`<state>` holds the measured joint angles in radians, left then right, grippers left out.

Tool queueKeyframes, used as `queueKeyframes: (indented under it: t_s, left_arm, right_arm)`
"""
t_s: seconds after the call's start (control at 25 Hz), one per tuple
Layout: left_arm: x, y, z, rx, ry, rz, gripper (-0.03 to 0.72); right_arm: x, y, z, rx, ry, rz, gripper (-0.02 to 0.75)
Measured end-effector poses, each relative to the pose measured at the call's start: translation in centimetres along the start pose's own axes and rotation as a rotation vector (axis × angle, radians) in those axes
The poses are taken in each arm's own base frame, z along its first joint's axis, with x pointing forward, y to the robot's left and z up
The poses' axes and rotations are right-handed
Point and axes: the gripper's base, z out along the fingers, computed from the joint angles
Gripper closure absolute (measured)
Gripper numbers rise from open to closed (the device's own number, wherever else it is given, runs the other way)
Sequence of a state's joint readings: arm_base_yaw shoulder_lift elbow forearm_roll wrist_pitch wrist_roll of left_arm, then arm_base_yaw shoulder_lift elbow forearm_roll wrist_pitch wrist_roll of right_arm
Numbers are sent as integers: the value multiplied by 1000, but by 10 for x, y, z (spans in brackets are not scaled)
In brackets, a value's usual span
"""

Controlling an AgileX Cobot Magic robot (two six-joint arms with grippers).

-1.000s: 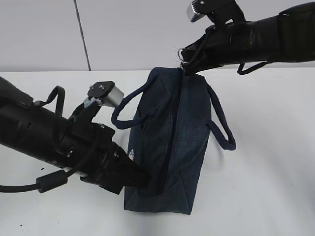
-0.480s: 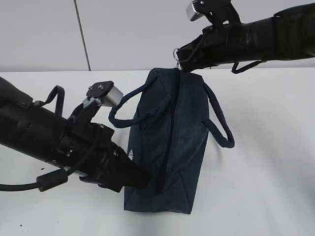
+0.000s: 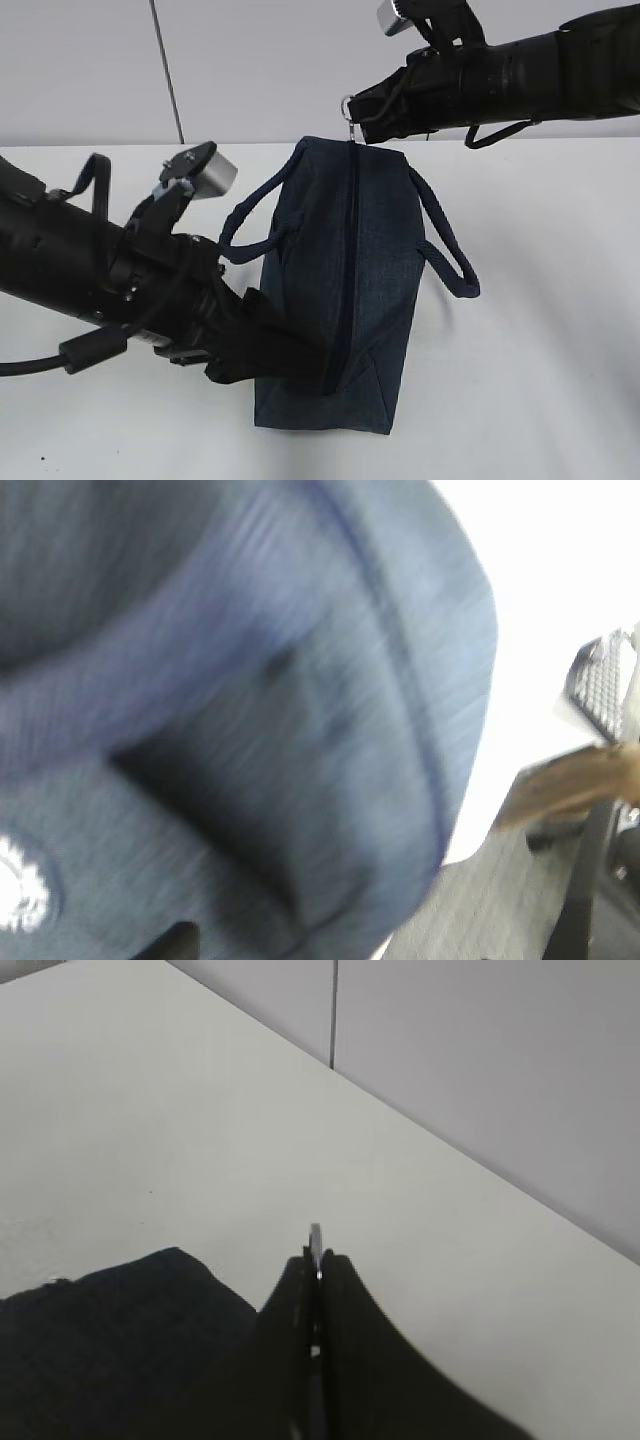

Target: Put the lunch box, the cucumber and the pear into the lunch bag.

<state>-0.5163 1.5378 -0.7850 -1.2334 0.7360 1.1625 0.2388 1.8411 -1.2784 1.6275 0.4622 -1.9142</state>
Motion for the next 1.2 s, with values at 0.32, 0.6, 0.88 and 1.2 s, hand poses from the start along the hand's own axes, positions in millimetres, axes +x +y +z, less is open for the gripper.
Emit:
queueKeyframes:
  t_s: [0.32,0.6,0.88,1.2]
  left_arm:
    - [-20,-26,-45,-111,-220,97,180]
    - [-40,-4,-62,-395,-450,-24,180]
    - [-90,17,-43,-420,-483,-23,202]
    - [-123,51,5,-377,-423,-33,246]
  right_arm:
    - [0,1,0,-8,-3,6,732]
    - [0,1,0,-8,-3,12,732]
    - [0,1,0,-12,-4,13,732]
    - [0,1,0,-12,-4,13,732]
